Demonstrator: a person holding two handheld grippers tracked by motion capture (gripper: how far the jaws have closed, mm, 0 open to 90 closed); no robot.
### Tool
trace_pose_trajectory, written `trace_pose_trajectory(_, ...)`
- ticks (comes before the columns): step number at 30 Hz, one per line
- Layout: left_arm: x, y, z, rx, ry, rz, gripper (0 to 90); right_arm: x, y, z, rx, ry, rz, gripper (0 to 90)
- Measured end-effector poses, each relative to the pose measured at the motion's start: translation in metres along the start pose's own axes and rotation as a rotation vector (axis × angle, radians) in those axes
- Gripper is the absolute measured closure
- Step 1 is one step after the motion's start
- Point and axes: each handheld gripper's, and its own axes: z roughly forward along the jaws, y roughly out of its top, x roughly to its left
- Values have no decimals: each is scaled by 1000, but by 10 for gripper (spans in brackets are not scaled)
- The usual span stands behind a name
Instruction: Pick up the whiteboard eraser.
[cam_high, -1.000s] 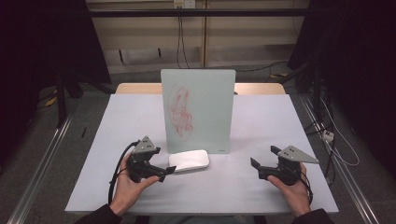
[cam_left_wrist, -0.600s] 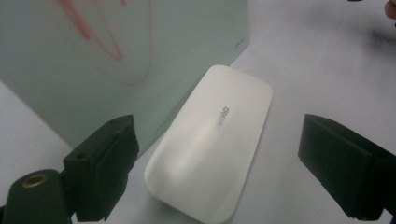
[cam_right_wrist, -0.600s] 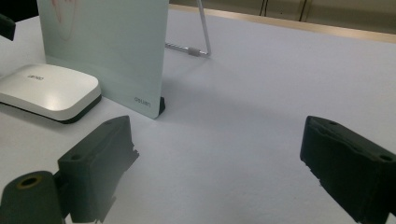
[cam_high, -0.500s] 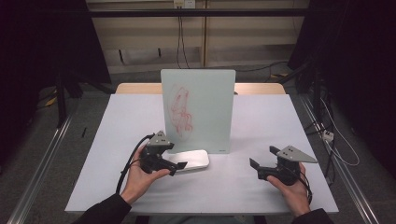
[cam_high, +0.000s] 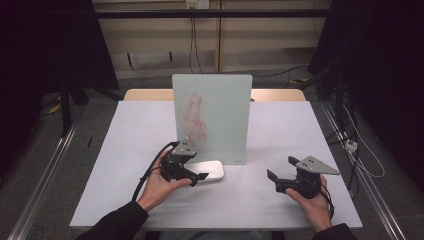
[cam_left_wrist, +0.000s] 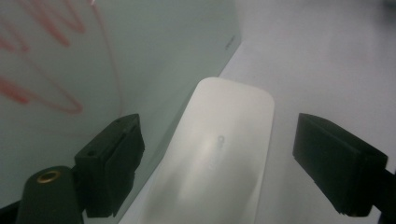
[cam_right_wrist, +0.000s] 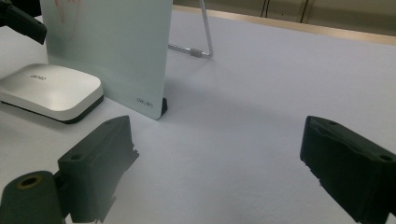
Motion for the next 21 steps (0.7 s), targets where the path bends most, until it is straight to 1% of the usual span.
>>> trace_pose_trajectory(1, -2, 2, 4, 27, 3, 28, 180, 0, 0, 0, 1, -1, 0, 93)
trace_pose_trajectory(2, -2, 2, 4, 27, 3, 28, 183, 0, 0, 0, 1, -1, 0, 93)
trace_pose_trajectory(4, -4, 4, 8, 35, -4, 42, 196, 0, 0, 0, 3, 2, 0, 93)
trace_pose_trajectory(6, -6, 7, 12, 58, -4, 70, 199, 0, 0, 0, -1, 4, -2, 93)
trace_pose_trajectory(7, -6, 7, 12, 58, -4, 70, 198, 0, 0, 0, 0, 3, -2, 93)
trace_pose_trajectory(8, -7, 8, 14, 64, 4, 84, 198, 0, 0, 0, 0, 3, -2, 93)
trace_pose_trajectory(9, -7, 9, 15, 83, -7, 99, 201, 0, 0, 0, 0, 3, -3, 93)
trace_pose_trajectory(11, -7, 8, 17, 94, -6, 113, 204, 0, 0, 0, -2, 3, -2, 93)
trace_pose_trajectory(13, -7, 7, 18, 97, -4, 105, 209, 0, 0, 0, -1, 3, -2, 93)
trace_pose_trajectory(15, -6, 6, 18, 120, -14, 112, 234, 0, 0, 0, 0, 4, -2, 93)
trace_pose_trajectory(16, -7, 5, 19, 120, -7, 115, 237, 0, 0, 0, 0, 4, -2, 93)
trace_pose_trajectory(17, -8, 6, 18, 146, 15, 121, 241, 0, 0, 0, -1, 3, -3, 93)
trace_pose_trajectory(18, -8, 6, 18, 158, 29, 132, 243, 0, 0, 0, -1, 4, -3, 93)
trace_pose_trajectory(19, -7, 4, 20, 145, -13, 138, 245, 0, 0, 0, 0, 4, -2, 93)
trace_pose_trajectory(20, -7, 4, 20, 145, -13, 138, 243, 0, 0, 0, 0, 4, -2, 93)
trace_pose_trajectory(21, -7, 3, 20, 145, 6, 145, 242, 0, 0, 0, 2, 7, 1, 93)
